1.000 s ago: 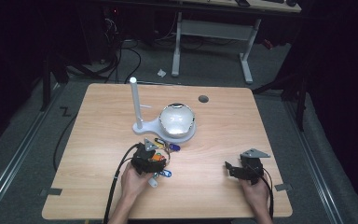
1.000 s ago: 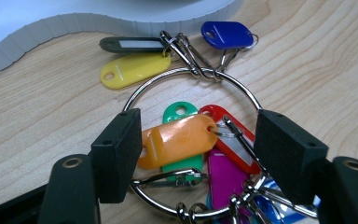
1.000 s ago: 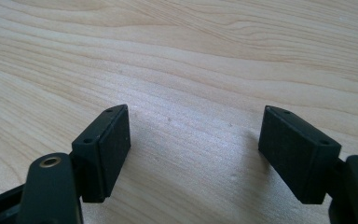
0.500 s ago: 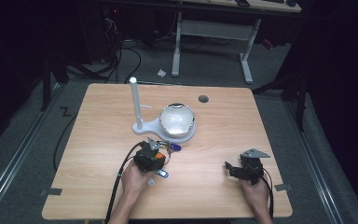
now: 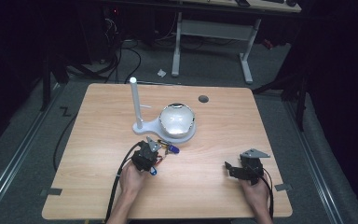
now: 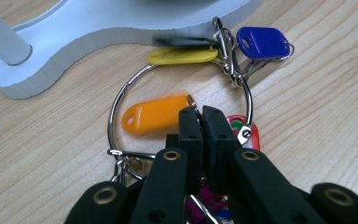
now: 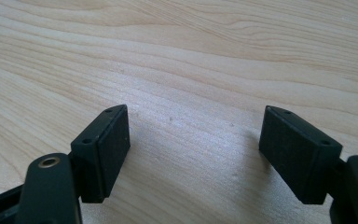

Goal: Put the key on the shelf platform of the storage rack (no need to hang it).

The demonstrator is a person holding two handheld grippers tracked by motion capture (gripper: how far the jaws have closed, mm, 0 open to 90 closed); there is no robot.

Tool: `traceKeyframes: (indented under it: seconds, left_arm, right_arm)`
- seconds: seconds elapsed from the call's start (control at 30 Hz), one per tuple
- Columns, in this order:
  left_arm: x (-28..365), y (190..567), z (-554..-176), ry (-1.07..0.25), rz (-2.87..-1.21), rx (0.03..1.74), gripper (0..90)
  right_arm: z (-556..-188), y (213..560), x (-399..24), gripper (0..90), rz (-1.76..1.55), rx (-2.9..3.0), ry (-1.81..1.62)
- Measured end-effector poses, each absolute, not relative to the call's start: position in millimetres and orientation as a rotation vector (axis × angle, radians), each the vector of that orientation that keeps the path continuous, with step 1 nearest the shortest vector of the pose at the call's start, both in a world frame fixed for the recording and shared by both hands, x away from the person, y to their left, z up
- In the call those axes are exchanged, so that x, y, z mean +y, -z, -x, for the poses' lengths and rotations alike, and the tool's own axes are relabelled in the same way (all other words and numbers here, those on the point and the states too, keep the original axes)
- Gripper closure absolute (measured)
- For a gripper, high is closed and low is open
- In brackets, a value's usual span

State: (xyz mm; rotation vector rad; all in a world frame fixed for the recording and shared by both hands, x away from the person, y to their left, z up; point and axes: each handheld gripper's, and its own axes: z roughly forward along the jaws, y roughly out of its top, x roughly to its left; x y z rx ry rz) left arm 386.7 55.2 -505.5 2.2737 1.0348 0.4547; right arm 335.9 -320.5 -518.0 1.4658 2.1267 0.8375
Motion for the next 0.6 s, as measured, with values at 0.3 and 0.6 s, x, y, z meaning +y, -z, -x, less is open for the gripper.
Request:
traceKeyframes:
  seconds: [0.3,0.6]
  left_arm:
    - [62,498,-384,-0.426,-2.202,1.017,88.3]
    - [86,466,-377,-0.411,-2.053,1.009,88.4]
  right_arm:
    - [-336,518,-320,24.7,-1.465,2.127,-0.838]
    - [-336,518,-320,24.7,-1.465,2.127,-0.838]
